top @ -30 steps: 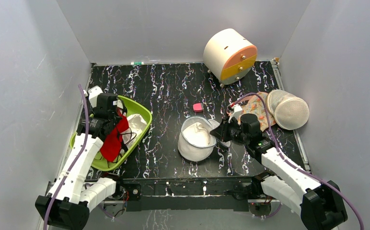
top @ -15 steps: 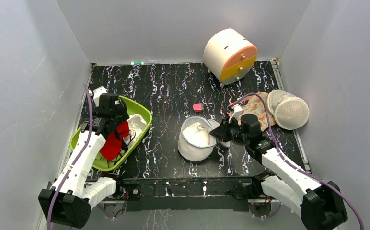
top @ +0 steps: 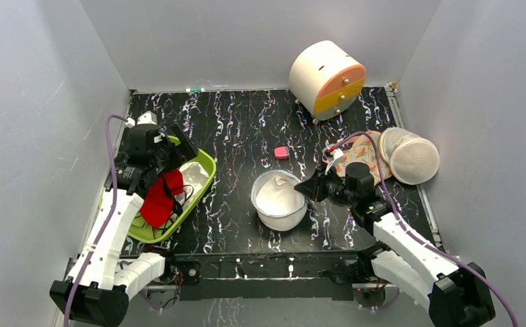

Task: Unzip the laundry bag and remove the bra
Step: Pick up the bra from the laundry bag.

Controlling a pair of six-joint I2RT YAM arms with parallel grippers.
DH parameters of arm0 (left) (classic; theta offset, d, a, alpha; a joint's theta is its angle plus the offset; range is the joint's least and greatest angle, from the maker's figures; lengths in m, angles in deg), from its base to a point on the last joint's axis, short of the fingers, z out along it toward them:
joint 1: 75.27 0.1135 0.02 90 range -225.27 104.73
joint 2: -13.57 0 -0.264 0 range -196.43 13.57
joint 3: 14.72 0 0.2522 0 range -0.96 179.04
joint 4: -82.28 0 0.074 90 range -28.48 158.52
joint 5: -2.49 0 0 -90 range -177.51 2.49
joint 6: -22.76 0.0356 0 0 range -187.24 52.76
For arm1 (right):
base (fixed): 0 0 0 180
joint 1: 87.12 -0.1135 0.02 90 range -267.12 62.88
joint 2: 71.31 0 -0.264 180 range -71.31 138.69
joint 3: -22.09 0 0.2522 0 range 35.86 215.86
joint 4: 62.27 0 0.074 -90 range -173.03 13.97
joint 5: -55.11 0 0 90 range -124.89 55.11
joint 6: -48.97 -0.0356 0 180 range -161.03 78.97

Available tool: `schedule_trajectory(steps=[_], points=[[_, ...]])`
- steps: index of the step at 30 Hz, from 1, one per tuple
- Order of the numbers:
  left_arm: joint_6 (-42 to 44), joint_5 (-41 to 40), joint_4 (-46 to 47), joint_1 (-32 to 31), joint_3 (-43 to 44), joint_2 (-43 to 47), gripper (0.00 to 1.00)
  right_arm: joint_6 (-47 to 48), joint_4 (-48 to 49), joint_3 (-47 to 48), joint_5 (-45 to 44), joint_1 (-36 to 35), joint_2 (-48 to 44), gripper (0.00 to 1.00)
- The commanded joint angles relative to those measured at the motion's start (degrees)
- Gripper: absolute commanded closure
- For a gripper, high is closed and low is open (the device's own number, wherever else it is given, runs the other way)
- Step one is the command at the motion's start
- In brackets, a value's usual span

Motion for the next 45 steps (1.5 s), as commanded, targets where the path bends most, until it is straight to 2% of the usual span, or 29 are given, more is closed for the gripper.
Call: schedule_trajectory(steps=[1,5,8,12,16,18,19,21,26,32,39,45], points=[[-4.6,9.4,2.1,0.2,-1.1,2.1,0.04,-0.7,5.8,-0.6,1.5,-0.2,-0.3,1.0],[-7.8,18.6,8.2,-0.4,-5.7,2.0,0.12,-0.8,5.9,-1.0,1.5,-0.2,-0.1,1.0],[-10.0,19.9,11.9,-5.3,-7.8,2.0,0.18,-0.9,5.9,-0.9,1.7,-0.2,0.2,1.0],[-9.7,10.6,14.7,-17.8,-6.4,0.3,0.27,-1.0,5.9,-0.7,1.8,-0.3,0.5,1.0],[-7.8,1.2,13.7,-30.1,-1.9,-6.4,0.36,-1.0,5.8,-0.5,1.9,-0.3,0.6,1.0],[-5.5,-6.3,11.4,-38.2,4.6,-14.7,0.42,-1.1,5.7,-0.5,1.9,-0.3,0.5,1.0],[-2.6,-12.9,9.7,-43.3,9.1,-21.2,0.46,-1.1,5.4,-0.5,1.8,-0.3,0.5,1.0],[-0.6,-17.5,8.3,-48.3,14.5,-29.6,0.51,-0.8,4.9,-0.5,1.5,-0.4,0.0,1.0],[-1.2,-19.7,14.6,-52.8,14.9,-38.1,0.59,-0.5,4.0,-0.6,1.1,-0.6,-0.7,1.0],[-5.0,-26.6,14.2,-53.1,11.3,-38.3,0.64,-0.1,3.1,-0.3,1.1,-0.6,-1.0,1.0],[-6.8,-27.6,16.3,-51.9,8.7,-36.8,0.65,-0.4,3.0,-0.4,1.2,-0.5,-1.1,1.0],[-4.7,-24.8,18.4,-50.8,10.3,-39.3,0.62,-0.6,3.2,-0.6,1.3,-0.6,-1.2,1.0]])
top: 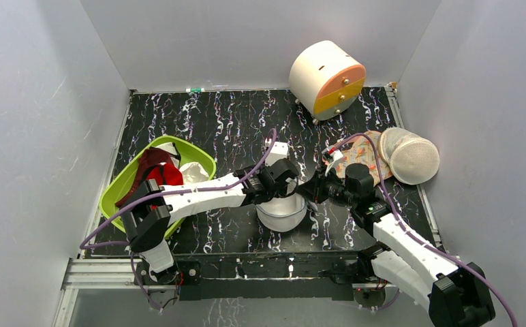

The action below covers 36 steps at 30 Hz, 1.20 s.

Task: Unzip the laundry bag and remove the bra
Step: Pick up the bra from the laundry bag.

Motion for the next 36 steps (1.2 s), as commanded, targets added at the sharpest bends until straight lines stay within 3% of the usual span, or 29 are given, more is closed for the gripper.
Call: schedule_trajectory(steps=[1,17,28,33,36], points=[[1.0,-0.3,2.1,0.9,2.3,0.0,0.62,0.4,2.8,0.4,0.3,-0.4,-1.1,1.0],[3.1,-3.5,3.3,1.5,4.9,-4.0,0.66,0.0,2.3,-0.2,0.1,-0.4,-1.9,1.0],[4.5,-5.0,3.5,1.6,2.3,-2.6,0.76,-0.1,2.5,0.0,0.3,-0.4,-1.7,1.0],[5.2,-4.4,3.7,1.8,3.1,-3.9,0.71,-0.1,2.1,0.3,0.3,-0.4,-1.8,1.0],[6.8,-4.1,3.5,1.9,4.3,-4.9,0.73,0.0,1.7,0.3,0.1,-0.4,-2.1,1.0]])
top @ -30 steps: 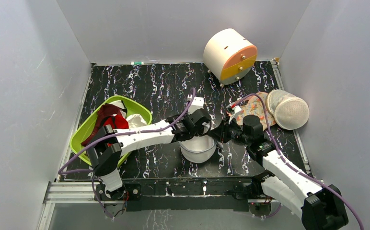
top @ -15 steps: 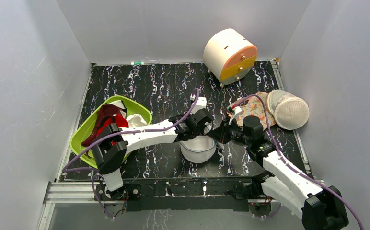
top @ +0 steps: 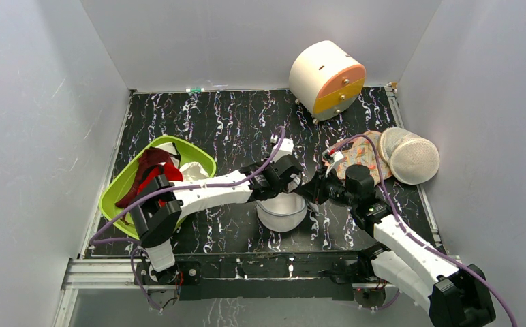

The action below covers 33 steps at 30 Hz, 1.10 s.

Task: Unzip the laundry bag and remove the bra
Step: Pick up the bra from the laundry bag.

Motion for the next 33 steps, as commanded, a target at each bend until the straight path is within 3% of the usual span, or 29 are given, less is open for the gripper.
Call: schedule_trajectory(steps=[1,8,23,33], points=[[2.4,-1.4,0.0,0.6,1.9,-1.0,0.76,0.1,1.9,0.9,0.2,-0.4,-1.4,1.0],[2.1,1.6,0.1,0.6,-0.6,2.5,1.0,-0.1,1.8,0.8,0.0,-0.4,-1.5,1.0],[-3.7,13.3,5.0,0.6,-10.7,15.0,1.0,-0.4,1.9,0.5,-0.2,-0.4,-1.2,1.0],[-0.4,21.4,14.2,0.6,-15.0,28.0,1.0,-0.1,1.7,1.7,-1.4,-0.4,1.4,1.0]])
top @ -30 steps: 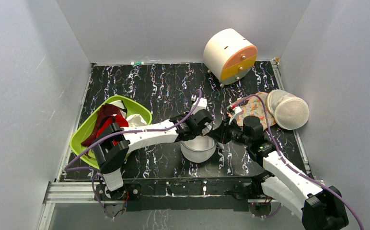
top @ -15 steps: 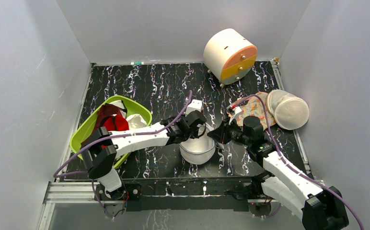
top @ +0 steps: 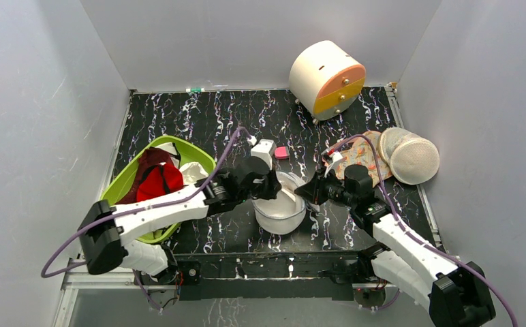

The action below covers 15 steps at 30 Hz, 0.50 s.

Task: Unzip the laundry bag and remove the bra
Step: Pick up the bra from the laundry bag.

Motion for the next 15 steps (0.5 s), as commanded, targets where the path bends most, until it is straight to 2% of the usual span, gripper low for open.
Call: schedule_trajectory(steps=[1,15], points=[[2.2,3.8,6.1,0.1,-0.6,8.2,1.0,0.3,1.9,2.1,-1.0,-0.2,1.1,1.0],[3.8,9.4,9.5,0.1,-3.2,13.8,1.0,0.4,0.7,2.5,-2.7,-0.1,0.8,1.0]])
